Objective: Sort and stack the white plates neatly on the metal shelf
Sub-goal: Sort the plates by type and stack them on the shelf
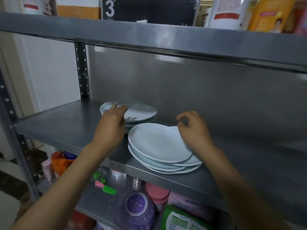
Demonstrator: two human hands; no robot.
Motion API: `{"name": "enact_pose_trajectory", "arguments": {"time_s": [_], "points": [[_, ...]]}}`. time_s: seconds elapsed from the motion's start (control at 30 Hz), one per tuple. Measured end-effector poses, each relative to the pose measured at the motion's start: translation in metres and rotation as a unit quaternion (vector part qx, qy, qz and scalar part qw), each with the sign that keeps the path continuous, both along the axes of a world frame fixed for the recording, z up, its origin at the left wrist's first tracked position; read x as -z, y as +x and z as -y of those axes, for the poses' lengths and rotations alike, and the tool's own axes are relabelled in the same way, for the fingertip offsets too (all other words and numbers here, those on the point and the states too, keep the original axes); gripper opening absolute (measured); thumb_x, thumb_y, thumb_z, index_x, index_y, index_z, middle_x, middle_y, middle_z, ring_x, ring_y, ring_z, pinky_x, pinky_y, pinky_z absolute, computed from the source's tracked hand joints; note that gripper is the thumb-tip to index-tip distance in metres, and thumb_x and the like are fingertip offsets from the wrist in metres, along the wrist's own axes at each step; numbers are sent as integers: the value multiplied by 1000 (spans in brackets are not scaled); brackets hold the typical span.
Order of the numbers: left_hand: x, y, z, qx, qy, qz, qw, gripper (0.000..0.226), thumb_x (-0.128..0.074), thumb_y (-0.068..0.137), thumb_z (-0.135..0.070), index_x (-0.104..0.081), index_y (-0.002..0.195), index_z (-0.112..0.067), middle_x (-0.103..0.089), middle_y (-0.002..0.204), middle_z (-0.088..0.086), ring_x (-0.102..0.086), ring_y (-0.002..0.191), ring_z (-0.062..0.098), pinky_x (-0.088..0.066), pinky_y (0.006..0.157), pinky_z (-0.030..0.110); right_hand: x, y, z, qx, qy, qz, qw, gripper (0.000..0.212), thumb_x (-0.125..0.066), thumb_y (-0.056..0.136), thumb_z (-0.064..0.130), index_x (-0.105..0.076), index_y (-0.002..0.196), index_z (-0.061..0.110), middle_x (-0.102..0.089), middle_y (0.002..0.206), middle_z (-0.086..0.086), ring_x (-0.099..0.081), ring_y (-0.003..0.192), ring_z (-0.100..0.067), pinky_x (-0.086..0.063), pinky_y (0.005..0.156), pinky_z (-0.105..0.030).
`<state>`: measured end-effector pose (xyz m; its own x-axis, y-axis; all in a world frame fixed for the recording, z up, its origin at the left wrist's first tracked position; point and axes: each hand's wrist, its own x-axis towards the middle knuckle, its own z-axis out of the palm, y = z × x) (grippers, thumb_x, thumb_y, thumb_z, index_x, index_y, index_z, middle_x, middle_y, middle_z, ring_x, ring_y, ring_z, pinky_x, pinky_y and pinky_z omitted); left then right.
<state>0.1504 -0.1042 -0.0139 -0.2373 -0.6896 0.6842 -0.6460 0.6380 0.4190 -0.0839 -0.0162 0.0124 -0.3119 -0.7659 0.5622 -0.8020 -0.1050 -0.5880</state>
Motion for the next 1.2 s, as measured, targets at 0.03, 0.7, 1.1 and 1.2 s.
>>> {"name": "enact_pose_trajectory", "arguments": {"time_s": [0.03, 0.7, 1.1, 1.2], "points": [[-8, -7, -10, 10, -9, -7, 1000, 42, -45, 89, 8, -55, 128, -3, -54, 135, 15, -33, 139, 30, -31, 111, 48, 0, -3, -6, 0, -9, 0, 1000, 19, -53, 86, 8, -67, 96, 17, -55, 103, 5, -54, 82, -12, -40, 71, -19], [0, -392, -234, 395, 22, -13, 918, 48, -38, 101, -21, -27, 148, -17, -27, 155, 2, -17, 144, 16, -3, 113, 13, 43, -299, -259, 292, -84, -6, 953, 27, -53, 80, 11, -65, 103, 3, -64, 103, -14, -58, 101, -32, -45, 91, -37], [49, -566, -293, 408, 57, 116, 904, 54, -27, 97, -31, -27, 148, -12, -24, 156, 11, -16, 145, 26, -21, 115, 48, 58, -464, -379, 492, 77, -62, 865, 43, -53, 86, 17, -59, 126, 3, -59, 129, -19, -51, 120, -38, -37, 105, -45], [59, -569, -282, 398, 43, 119, 909, 57, -25, 94, -35, -32, 146, -13, -28, 155, 9, -21, 144, 26, -22, 116, 47, 61, -487, -378, 493, 220, -83, 838, 53, -34, 88, 34, -56, 129, 11, -56, 134, -14, -43, 130, -34, -24, 113, -53]]}}
